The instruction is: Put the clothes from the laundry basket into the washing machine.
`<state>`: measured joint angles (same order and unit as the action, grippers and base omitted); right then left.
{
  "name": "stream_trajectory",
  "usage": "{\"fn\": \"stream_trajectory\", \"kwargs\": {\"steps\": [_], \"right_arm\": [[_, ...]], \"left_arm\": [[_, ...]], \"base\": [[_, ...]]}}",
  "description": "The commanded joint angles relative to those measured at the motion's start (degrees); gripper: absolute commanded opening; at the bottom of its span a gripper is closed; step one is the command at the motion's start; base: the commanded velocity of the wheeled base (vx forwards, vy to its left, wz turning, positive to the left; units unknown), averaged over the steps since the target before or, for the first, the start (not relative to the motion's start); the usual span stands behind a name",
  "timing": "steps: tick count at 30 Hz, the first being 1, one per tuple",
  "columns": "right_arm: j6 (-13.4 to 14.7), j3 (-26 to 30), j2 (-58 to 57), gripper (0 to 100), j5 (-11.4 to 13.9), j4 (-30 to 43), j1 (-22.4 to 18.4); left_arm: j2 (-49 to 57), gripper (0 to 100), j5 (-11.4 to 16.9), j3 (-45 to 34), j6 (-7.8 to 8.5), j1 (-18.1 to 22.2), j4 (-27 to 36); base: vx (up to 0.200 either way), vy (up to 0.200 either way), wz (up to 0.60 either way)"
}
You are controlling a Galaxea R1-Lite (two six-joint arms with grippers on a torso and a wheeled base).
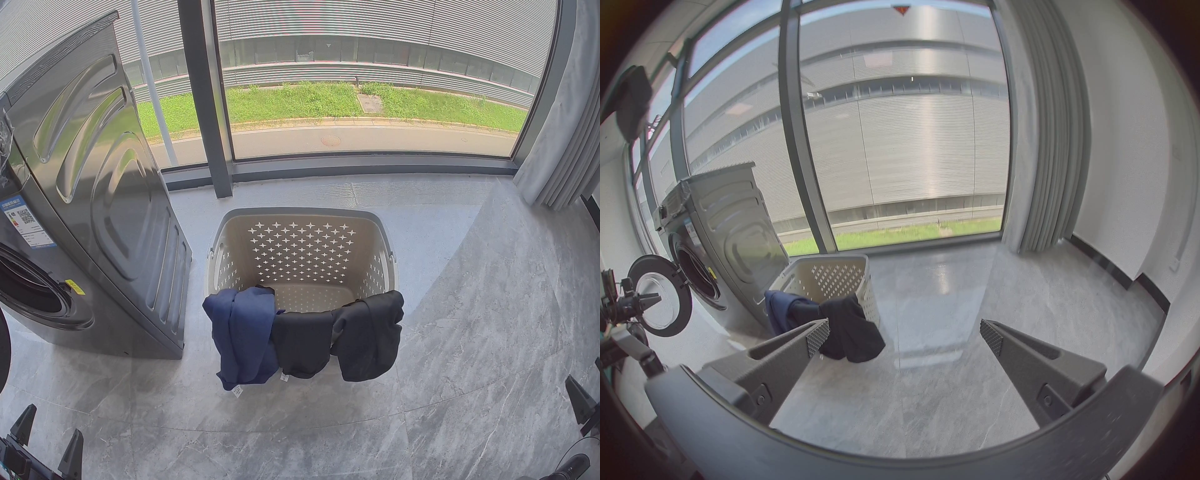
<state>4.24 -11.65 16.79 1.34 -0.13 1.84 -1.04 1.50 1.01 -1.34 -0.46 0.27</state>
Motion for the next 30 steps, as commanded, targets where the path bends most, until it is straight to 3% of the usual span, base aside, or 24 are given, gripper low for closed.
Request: {"fn": "stream_trajectory", "kwargs": {"steps": [1, 8, 17, 24, 27, 28, 30], "right_arm": [[2.5, -3.6, 33.3, 100, 1.8, -6.5, 1.6], [3.8, -3.0, 51.9, 100, 1.6, -20.8, 5.8], [12.1, -6.7, 62.1, 100, 1.0, -21.5, 17.1], [14.0, -10.4, 70.6, 100, 0.9, -23.9, 19.1], [14.8, -12.3, 75.4, 100, -1.7, -27.2, 19.4], [16.8, -13.0, 78.6, 100, -3.4, -29.6, 20.8], [18.4, -13.3, 80.8, 100, -4.1, -31.8, 22.4]], "left_arm": [[0.6, 100, 0.0, -0.9, -0.15, 0.0, 0.0], [0.6, 100, 0.0, -0.9, -0.07, 0.0, 0.0], [0.6, 100, 0.0, -0.9, -0.07, 0.0, 0.0], [0.6, 100, 0.0, -0.9, -0.15, 0.0, 0.0], [0.6, 100, 0.0, -0.9, -0.15, 0.0, 0.0], [0.6, 100, 0.0, -0.9, -0.15, 0.0, 0.0], [0.6, 100, 0.0, -0.9, -0.15, 0.0, 0.0]], "base": [[0.0, 0.0, 0.0], [0.0, 0.0, 0.0], [0.0, 0.0, 0.0], [0.0, 0.0, 0.0], [0.0, 0.0, 0.0], [0.0, 0.0, 0.0], [0.0, 0.0, 0.0]]}}
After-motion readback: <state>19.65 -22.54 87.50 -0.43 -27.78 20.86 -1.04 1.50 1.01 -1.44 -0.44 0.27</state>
